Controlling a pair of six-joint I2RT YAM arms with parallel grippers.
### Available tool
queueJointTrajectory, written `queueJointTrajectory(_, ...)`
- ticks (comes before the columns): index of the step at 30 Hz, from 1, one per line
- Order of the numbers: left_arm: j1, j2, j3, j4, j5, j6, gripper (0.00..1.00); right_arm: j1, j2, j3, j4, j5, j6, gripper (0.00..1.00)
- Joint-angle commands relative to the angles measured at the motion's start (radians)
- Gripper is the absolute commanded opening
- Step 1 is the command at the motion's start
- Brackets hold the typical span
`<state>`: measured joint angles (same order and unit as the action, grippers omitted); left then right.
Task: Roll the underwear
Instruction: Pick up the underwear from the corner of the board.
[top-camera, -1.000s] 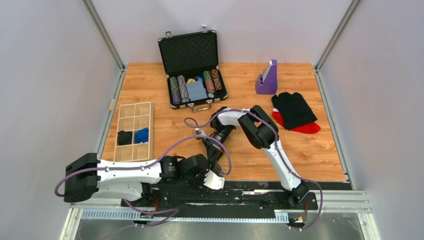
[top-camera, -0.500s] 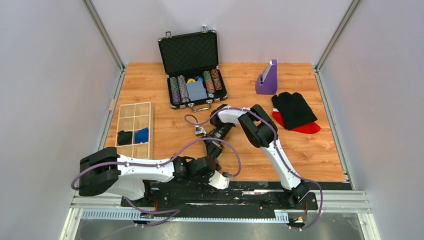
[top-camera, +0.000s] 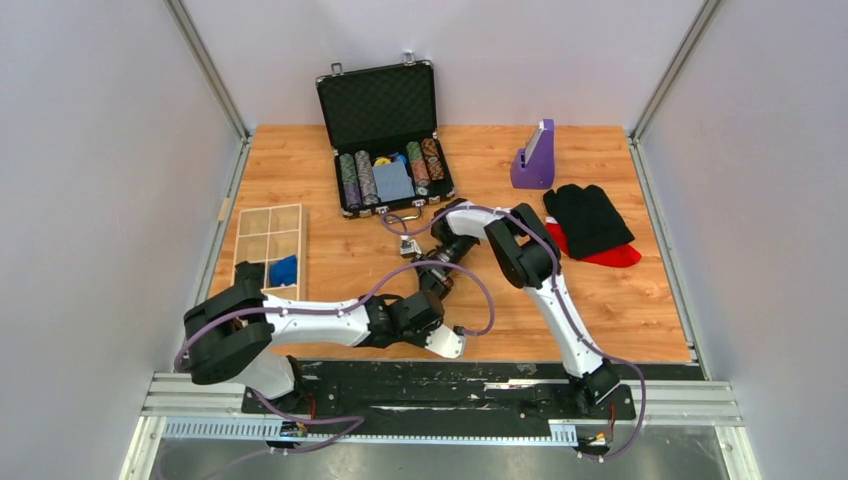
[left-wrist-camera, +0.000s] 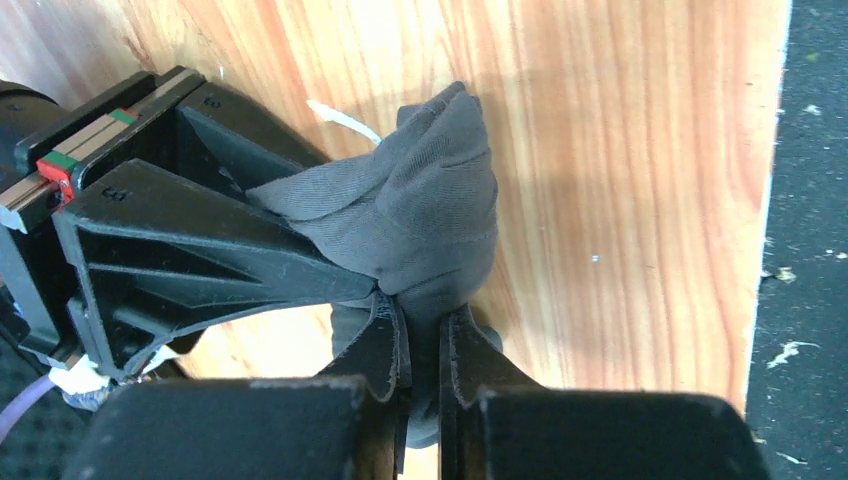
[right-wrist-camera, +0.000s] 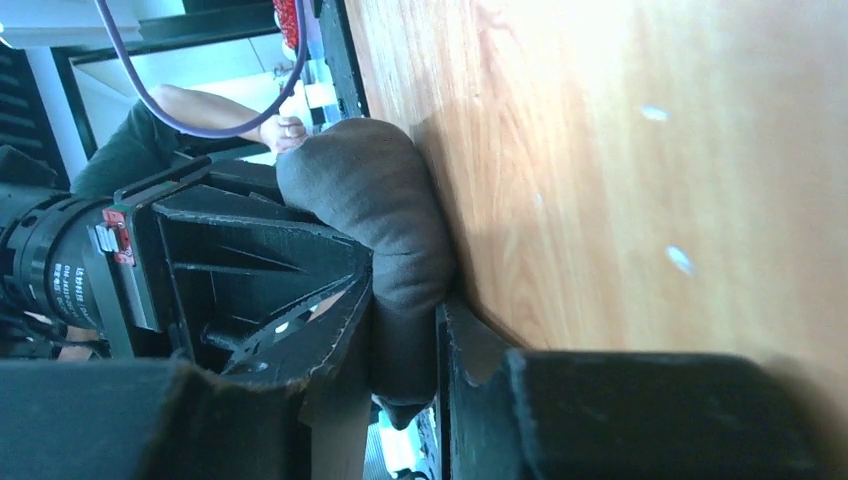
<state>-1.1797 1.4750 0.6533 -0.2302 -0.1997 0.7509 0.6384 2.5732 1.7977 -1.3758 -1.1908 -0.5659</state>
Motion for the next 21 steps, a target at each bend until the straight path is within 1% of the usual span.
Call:
queueJointTrajectory(1, 0.116, 0.167, -0.029, -0.114, -0.039, -0.006, 0.0, 0.007, 0.196, -0.089, -0.006, 0.131, -0.025, 0.41)
queueJointTrajectory(2, 0.118, 0.128, -0.04, -0.116, -0.015, 0.001, 0.0, -0.004, 0.177, -0.092, -0.007, 0.118, -0.031, 0.55)
queueJointTrajectory(3, 0.119, 0.098, -0.048, -0.113, -0.009, 0.01, 0.0, -0.02, 0.147, -0.096, -0.01, 0.107, -0.033, 0.65)
queueJointTrajectory(4, 0.12, 0.028, -0.068, -0.104, 0.01, 0.015, 0.0, -0.045, 0.117, -0.097, -0.013, 0.098, -0.033, 0.88)
queueJointTrajectory(5, 0.122, -0.007, -0.076, -0.104, 0.019, 0.028, 0.0, -0.069, 0.065, -0.091, -0.017, 0.089, -0.029, 0.98)
queueJointTrajectory(6, 0.122, -0.05, -0.074, -0.126, 0.031, 0.03, 0.0, -0.097, 0.024, -0.081, -0.02, 0.078, -0.021, 1.0)
queueJointTrajectory(7, 0.124, -0.057, -0.044, -0.146, 0.035, 0.013, 0.0, -0.128, -0.015, -0.068, -0.026, 0.061, -0.017, 1.0)
queueJointTrajectory(9, 0.137, -0.07, 0.013, -0.252, 0.082, -0.037, 0.0, -0.181, -0.083, -0.011, -0.061, 0.033, -0.016, 1.0)
queueJointTrajectory(10, 0.147, -0.092, 0.031, -0.272, 0.132, -0.06, 0.0, -0.204, -0.107, 0.033, -0.091, 0.022, -0.026, 1.0)
queueJointTrajectory(12, 0.154, -0.149, 0.07, -0.314, 0.183, -0.071, 0.0, -0.241, -0.148, 0.123, -0.158, 0.021, -0.042, 1.0)
queueJointTrajectory(14, 0.164, -0.214, 0.106, -0.34, 0.225, -0.074, 0.0, -0.281, -0.217, 0.16, -0.161, 0.024, -0.03, 1.0)
queueJointTrajectory(17, 0.196, -0.285, 0.195, -0.423, 0.294, -0.064, 0.0, -0.331, -0.321, 0.154, -0.16, 0.062, -0.026, 1.0)
queueJointTrajectory(19, 0.229, -0.309, 0.259, -0.492, 0.325, -0.068, 0.0, -0.36, -0.405, 0.109, -0.15, 0.092, -0.039, 1.0)
queueJointTrajectory(21, 0.272, -0.307, 0.328, -0.572, 0.356, -0.073, 0.0, -0.401, -0.488, 0.039, -0.117, 0.095, -0.011, 1.0)
